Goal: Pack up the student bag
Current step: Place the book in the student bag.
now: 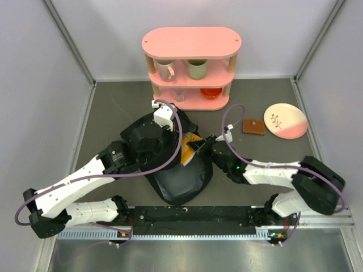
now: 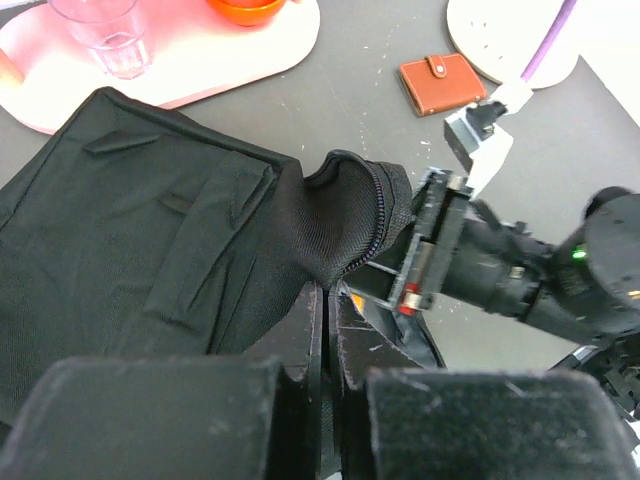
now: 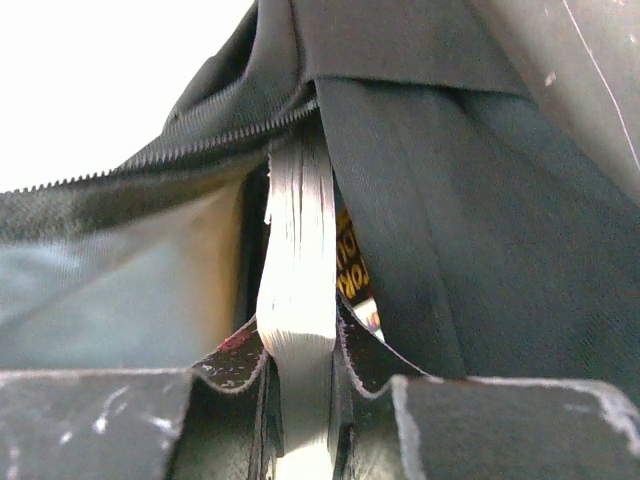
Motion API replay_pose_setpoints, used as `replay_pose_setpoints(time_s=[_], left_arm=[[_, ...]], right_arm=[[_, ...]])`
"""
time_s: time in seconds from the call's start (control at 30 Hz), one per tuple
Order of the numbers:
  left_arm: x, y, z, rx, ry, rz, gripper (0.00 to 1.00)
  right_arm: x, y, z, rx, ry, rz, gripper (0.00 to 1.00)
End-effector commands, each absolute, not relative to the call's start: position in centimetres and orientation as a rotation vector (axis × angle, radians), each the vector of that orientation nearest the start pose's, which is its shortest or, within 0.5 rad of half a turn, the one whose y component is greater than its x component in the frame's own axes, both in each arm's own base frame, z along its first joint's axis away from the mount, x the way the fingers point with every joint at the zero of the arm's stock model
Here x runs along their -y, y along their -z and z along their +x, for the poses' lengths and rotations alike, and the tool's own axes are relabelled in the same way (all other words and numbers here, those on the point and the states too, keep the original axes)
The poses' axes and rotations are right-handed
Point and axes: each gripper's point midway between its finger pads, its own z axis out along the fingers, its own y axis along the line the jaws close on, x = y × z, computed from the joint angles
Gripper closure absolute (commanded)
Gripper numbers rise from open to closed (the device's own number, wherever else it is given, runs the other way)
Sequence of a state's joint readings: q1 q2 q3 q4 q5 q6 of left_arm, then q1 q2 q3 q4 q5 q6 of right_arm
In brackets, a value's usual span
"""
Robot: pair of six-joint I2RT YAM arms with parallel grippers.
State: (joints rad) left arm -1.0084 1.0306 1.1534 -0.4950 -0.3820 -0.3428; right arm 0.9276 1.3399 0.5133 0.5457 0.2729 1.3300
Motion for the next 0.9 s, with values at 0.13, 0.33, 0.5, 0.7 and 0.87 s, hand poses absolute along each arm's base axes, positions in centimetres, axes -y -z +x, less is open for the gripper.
replay_pose_setpoints(time_s=[0.13, 0.33, 0.5, 0.7, 0.87], left_arm=[[25.9, -35.1, 21.7, -1.783, 0.686, 0.317, 1.0], [25.7, -34.5, 21.8, -1.796, 0.675, 0.309, 1.0], [25.5, -34.1, 21.8, -1.802, 0.671, 0.299, 1.0], [25.4, -33.3, 21.7, -1.818, 0.663, 0.299, 1.0], [25.5, -33.0, 21.7, -1.822, 0.667, 0.299, 1.0]], right_arm=[[-37.0, -16.1, 30.5, -1.741, -1.101, 0.898, 0.92], [-40.2, -12.7, 30.1, -1.856, -1.135, 0.816, 0.52], [-37.6, -10.9, 28.2, -1.93, -1.065, 0.748, 0.29], [-35.8, -11.3, 25.5, -2.029, -1.055, 0.636, 0.25], [-36.0, -12.4, 24.9, -1.988, -1.151, 0.586, 0.45]])
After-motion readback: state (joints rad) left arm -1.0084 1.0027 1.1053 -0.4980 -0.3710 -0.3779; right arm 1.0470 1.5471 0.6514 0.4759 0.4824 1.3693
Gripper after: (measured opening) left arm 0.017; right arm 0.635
